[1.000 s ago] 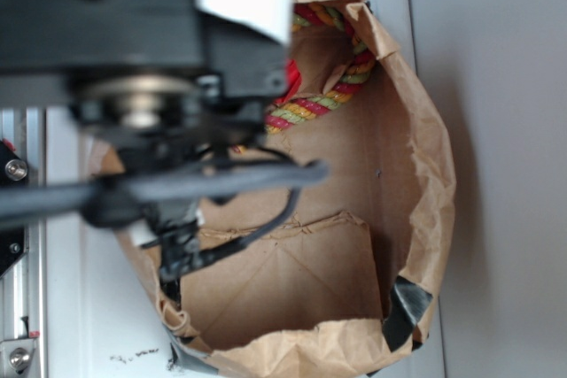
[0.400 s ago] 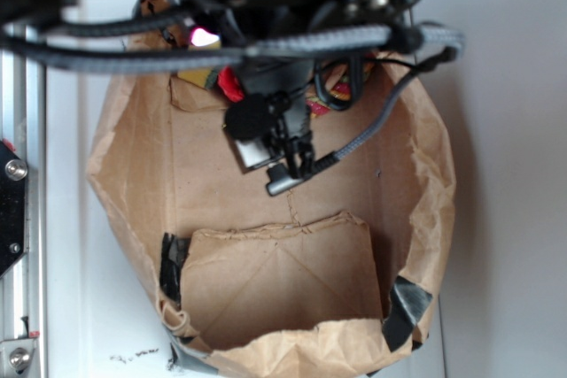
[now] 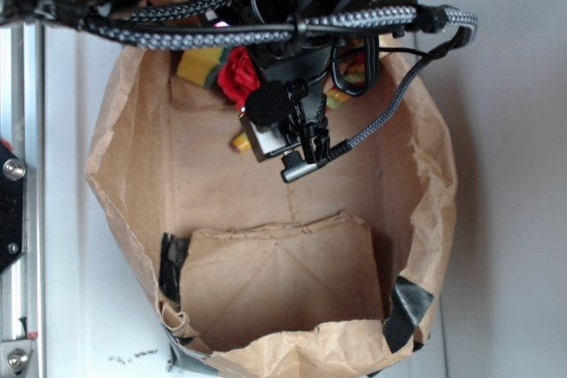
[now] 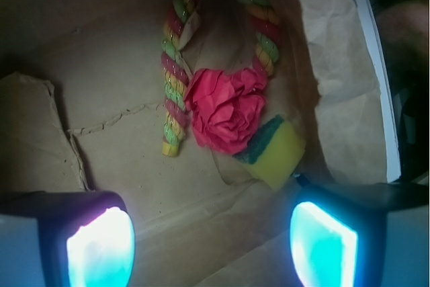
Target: Grab the green sponge.
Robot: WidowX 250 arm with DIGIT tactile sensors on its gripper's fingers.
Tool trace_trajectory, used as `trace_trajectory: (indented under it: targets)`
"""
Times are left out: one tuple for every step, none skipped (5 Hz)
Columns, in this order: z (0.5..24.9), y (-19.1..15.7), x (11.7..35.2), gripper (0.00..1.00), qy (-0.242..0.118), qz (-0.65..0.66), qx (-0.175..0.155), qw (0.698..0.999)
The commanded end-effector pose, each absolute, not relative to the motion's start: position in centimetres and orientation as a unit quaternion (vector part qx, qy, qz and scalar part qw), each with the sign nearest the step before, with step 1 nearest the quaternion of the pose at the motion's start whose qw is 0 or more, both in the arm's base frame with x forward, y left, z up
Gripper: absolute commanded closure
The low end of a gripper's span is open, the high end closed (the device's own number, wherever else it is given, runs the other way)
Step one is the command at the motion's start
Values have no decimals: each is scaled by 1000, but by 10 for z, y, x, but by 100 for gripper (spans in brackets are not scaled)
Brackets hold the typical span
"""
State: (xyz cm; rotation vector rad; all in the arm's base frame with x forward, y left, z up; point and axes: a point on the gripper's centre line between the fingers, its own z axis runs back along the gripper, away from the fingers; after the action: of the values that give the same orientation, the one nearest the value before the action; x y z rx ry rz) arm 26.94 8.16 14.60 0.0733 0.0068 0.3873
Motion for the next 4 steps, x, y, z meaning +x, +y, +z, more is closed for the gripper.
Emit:
trace_trajectory:
  targets:
    - [150,89,260,0,-5,187,47,981]
    - [143,86,255,0,4,177,47,983]
    - [137,89,252,0,7,175,52,983]
    - [131,94,255,0,11,190,46,981]
